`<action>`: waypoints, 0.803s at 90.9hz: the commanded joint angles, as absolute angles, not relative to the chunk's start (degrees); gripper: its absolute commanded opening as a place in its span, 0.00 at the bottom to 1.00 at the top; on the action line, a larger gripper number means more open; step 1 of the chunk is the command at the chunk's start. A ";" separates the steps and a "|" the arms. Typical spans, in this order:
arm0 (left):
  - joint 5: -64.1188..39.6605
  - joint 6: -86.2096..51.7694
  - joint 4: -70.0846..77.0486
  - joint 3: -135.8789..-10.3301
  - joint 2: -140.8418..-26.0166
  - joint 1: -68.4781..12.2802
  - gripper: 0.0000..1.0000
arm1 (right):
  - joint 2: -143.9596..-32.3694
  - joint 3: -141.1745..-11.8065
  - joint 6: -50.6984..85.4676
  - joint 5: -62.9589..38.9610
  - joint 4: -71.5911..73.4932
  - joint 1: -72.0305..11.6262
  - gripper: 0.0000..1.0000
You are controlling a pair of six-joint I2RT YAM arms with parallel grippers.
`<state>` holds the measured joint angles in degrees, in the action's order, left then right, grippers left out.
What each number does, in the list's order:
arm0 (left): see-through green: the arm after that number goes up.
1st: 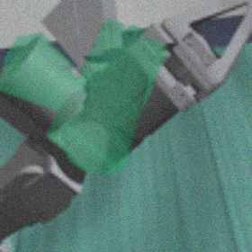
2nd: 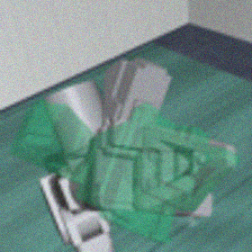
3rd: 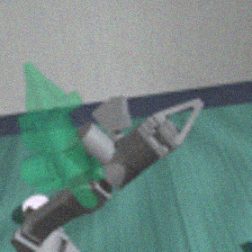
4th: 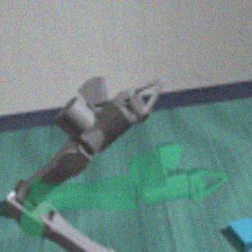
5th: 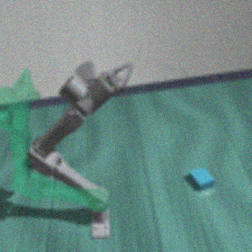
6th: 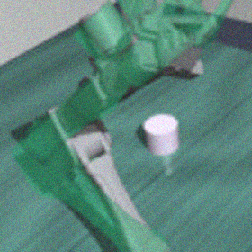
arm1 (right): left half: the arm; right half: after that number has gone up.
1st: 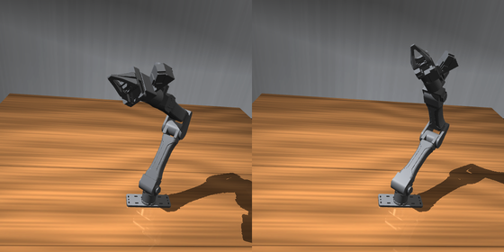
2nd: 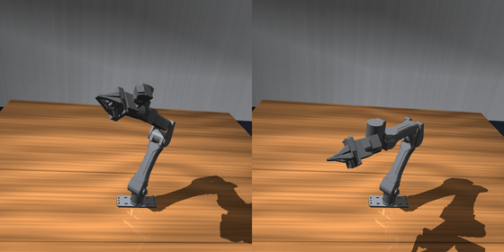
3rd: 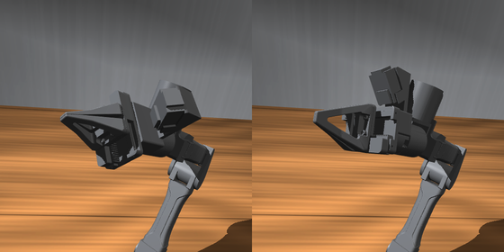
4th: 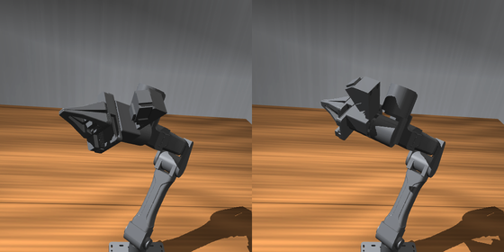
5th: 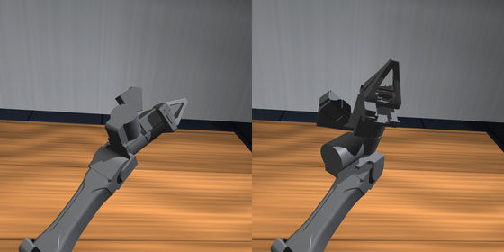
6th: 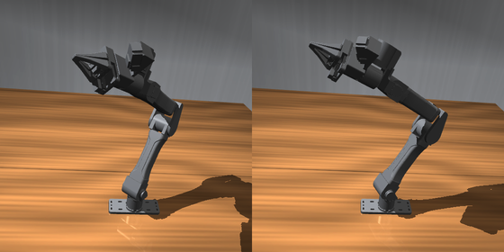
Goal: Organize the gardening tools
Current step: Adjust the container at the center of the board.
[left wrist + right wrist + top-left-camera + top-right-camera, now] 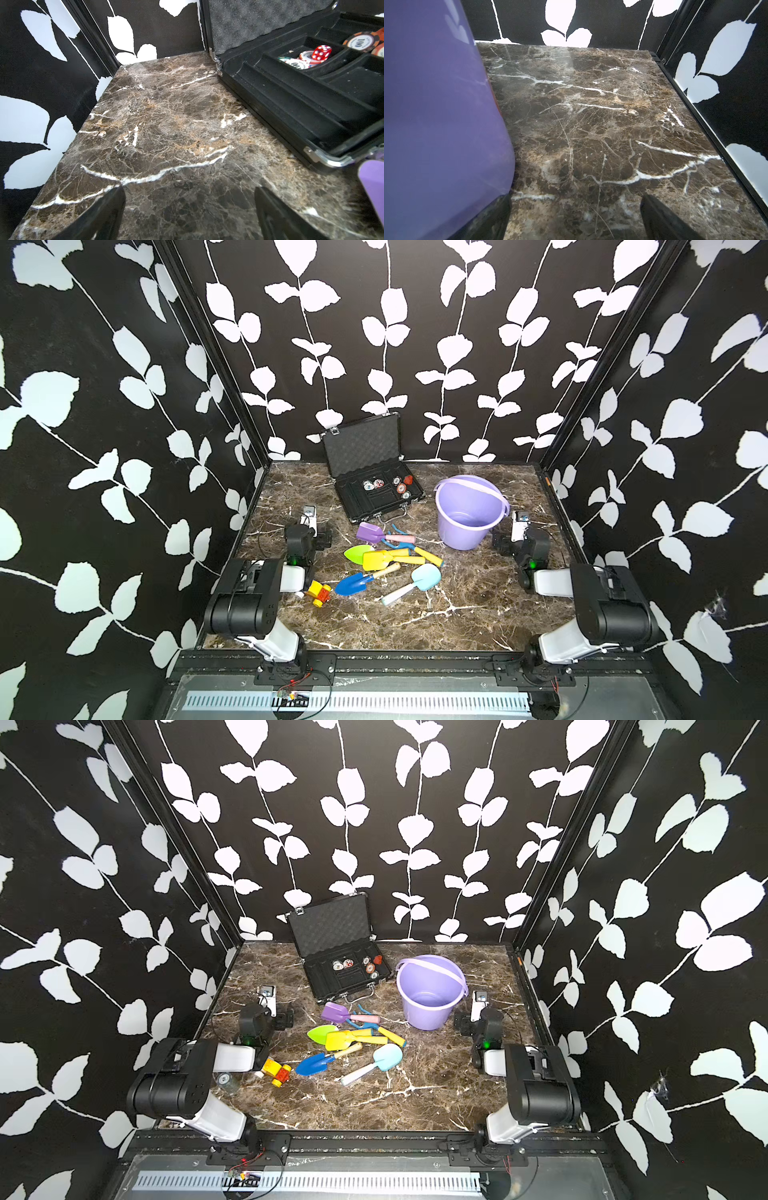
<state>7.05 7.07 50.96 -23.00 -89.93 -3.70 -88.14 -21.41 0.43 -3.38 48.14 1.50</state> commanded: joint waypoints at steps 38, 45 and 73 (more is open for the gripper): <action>6.77 6.50 52.30 -22.85 -89.56 -3.69 0.99 | -87.65 -22.67 0.09 -2.44 49.14 1.16 0.99; 6.75 6.50 52.34 -22.85 -89.54 -3.69 0.99 | -87.58 -22.55 0.15 -2.41 49.40 1.19 0.99; 6.70 6.53 52.26 -22.94 -89.55 -3.69 0.99 | -77.10 -26.55 4.77 9.97 33.86 1.14 0.99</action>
